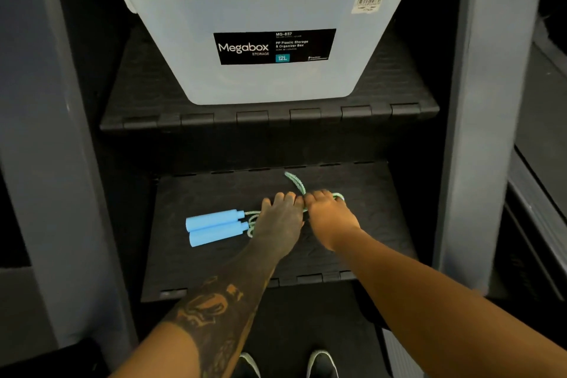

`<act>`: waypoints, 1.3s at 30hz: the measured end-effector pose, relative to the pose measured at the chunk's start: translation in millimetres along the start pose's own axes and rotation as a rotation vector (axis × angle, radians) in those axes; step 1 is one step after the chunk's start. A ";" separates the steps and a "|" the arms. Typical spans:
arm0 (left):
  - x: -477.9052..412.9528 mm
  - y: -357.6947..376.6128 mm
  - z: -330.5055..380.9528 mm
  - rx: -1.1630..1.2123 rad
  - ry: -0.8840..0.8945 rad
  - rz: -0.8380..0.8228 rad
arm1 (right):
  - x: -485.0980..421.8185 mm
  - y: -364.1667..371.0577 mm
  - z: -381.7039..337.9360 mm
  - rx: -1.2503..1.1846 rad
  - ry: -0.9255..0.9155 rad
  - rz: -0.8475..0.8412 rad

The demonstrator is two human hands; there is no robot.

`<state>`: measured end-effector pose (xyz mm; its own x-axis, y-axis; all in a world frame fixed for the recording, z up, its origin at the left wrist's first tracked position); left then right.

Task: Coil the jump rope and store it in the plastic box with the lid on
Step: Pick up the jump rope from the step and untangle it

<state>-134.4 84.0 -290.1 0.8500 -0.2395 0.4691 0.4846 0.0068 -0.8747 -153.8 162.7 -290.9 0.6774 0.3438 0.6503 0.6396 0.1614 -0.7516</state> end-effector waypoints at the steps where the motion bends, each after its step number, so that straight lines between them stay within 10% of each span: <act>1: -1.7 0.5 0.6 -0.004 -0.005 0.010 | -1.2 -0.2 -0.4 0.002 -0.001 0.013; 12: 4.4 -0.2 -3.2 0.078 -0.036 -0.012 | 3.7 1.9 2.2 -0.064 0.029 -0.013; 21: 61.3 -61.7 -22.5 0.873 -0.052 -0.034 | 73.2 -78.9 -29.0 -0.319 -0.257 0.111; 39: 268.4 -341.6 20.4 1.241 0.318 0.665 | 354.0 -329.3 -84.5 -0.160 -0.659 0.654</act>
<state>-67.6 37.3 137.1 0.9843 -0.0574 -0.1670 0.0285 0.9850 -0.1705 -93.9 153.1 196.2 0.6089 0.7832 -0.1260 0.2803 -0.3610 -0.8895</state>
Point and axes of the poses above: each hand's wrist, its own x-axis away from the middle knuckle, its own y-axis out of the palm, z = x × y, the point moved 7 cm from there along -x, towards the middle knuckle, and after that the axes turned 15 degrees about -z, right-handed, at the moved point
